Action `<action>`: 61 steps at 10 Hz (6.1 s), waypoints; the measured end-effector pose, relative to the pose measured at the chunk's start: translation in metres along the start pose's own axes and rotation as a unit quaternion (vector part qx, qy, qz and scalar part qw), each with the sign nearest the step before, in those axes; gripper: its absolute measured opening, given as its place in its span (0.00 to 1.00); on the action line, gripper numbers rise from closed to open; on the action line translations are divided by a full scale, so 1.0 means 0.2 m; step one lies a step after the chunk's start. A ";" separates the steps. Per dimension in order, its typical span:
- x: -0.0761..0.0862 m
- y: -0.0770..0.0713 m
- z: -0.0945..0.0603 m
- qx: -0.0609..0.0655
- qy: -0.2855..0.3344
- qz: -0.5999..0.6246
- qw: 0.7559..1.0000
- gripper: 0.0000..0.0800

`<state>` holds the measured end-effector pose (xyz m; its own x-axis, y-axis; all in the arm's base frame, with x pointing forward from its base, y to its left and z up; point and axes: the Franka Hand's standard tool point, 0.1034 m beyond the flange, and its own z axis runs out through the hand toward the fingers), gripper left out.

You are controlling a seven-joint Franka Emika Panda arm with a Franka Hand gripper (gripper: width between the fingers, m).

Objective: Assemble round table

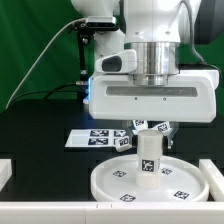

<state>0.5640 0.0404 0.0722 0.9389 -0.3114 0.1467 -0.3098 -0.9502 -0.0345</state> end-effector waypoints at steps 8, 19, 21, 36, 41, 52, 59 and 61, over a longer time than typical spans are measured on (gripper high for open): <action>-0.01 0.00 0.00 -0.004 -0.002 0.343 0.939 0.51; -0.09 -0.13 -0.25 0.032 -0.036 0.386 0.921 0.81; -0.10 -0.13 -0.24 0.031 -0.036 0.385 0.922 0.81; -0.42 0.10 -0.17 0.108 -0.186 0.274 0.937 0.81; -0.57 0.18 -0.16 0.152 -0.278 0.285 0.905 0.81; -0.58 0.19 -0.08 0.139 -0.319 0.211 0.914 0.81; -0.74 0.32 -0.03 0.085 -0.423 0.216 0.876 0.81; -0.78 0.25 0.01 0.078 -0.418 0.201 0.882 0.81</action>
Offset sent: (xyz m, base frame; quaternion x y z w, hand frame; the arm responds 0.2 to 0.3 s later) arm 0.0031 0.0019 -0.0085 -0.0054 0.0096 0.2628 0.9648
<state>0.4028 0.0412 0.0455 0.5604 -0.4623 -0.6872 -0.6797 -0.7308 -0.0627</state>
